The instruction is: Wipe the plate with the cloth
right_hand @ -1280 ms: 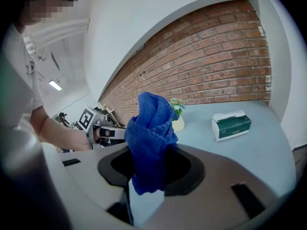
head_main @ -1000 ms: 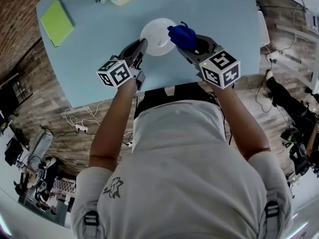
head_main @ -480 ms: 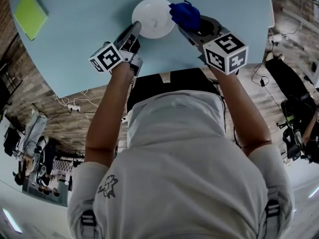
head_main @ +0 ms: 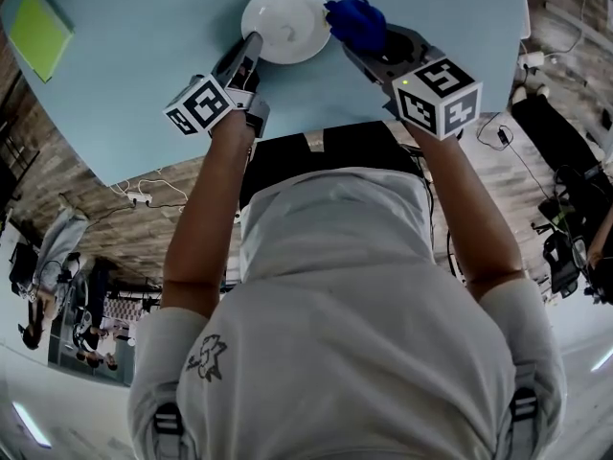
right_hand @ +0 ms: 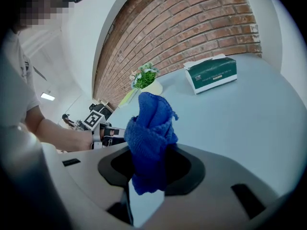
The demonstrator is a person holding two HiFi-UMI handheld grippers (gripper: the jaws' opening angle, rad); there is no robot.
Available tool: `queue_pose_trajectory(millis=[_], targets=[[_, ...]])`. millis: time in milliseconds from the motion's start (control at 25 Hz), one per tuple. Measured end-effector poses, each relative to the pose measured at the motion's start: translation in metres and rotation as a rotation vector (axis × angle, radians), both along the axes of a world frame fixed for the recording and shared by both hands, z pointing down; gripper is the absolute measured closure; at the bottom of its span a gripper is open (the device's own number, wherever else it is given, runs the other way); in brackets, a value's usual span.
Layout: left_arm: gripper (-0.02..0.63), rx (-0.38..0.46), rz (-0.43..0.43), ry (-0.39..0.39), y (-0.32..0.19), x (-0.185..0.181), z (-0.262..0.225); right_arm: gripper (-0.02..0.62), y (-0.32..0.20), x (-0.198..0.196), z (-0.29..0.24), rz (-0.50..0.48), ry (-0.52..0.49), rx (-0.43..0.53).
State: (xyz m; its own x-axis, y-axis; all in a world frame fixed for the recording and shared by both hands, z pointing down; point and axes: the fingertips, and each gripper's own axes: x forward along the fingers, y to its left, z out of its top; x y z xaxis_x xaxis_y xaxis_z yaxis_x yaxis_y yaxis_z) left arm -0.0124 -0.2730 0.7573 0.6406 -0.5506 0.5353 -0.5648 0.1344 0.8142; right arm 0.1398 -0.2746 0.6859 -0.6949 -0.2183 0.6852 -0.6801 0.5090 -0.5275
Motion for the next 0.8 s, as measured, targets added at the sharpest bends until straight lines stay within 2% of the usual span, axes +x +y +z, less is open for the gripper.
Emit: queue_pose_trajectory(millis=[200, 520, 800], targets=[[0.550, 0.044, 0.102, -0.217, -0.005, -0.003, 0.002, 0.452, 0.010, 0.004, 0.004, -0.002, -0.002, -0.016], [0.522, 0.074, 0.239, -0.504, 0.000, 0.003, 0.001, 0.452, 0.023, 0.000, -0.019, -0.032, -0.010, 0.023], [0.496, 0.174, 0.209, -0.709, 0.001, 0.019, 0.004, 0.451, 0.026, 0.010, -0.051, -0.061, -0.010, 0.118]])
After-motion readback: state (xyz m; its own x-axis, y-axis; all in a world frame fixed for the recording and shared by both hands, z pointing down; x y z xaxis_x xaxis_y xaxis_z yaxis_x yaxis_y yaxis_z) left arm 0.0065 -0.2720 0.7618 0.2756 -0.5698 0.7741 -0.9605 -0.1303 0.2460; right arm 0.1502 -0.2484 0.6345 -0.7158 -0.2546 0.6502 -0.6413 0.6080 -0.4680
